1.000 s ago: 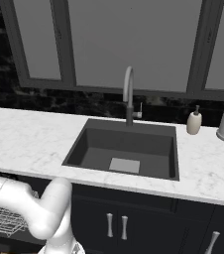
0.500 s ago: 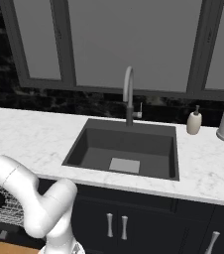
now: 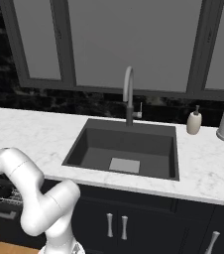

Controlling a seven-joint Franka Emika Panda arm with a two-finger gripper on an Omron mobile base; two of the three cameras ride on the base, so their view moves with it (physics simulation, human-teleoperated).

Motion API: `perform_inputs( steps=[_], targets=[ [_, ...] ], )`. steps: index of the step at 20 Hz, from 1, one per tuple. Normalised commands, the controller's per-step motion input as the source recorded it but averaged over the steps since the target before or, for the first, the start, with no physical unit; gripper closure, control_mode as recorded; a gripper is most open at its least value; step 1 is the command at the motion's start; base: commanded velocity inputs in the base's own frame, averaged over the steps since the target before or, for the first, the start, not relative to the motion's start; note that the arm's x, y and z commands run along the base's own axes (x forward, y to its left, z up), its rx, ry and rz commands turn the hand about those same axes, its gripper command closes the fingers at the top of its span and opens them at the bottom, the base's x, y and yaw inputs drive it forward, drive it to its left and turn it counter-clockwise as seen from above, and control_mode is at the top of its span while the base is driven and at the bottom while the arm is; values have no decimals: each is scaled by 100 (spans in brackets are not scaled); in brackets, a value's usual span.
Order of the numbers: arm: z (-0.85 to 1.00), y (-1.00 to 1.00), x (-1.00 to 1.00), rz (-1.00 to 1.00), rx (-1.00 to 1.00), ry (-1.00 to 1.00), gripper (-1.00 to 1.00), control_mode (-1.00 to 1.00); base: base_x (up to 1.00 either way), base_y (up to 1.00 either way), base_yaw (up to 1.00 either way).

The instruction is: Pick up the cup and bowl from the counter, place them in the dishwasher, and close the dishwasher door.

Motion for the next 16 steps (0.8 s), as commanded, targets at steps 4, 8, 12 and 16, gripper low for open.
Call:
perform_inputs(
  steps=[4,8,12,16],
  targets=[
    [0,-33,36,-39,1,-53,-100,-100,0,0,0],
    [-8,-14,48,-47,0,-43,-100,-100,0,0,0],
    [0,-28,54,-25,5,-12,-100,-100,0,0,0],
    [0,-69,66,-9,13,-5,-100,-100,0,0,0]
  ],
)
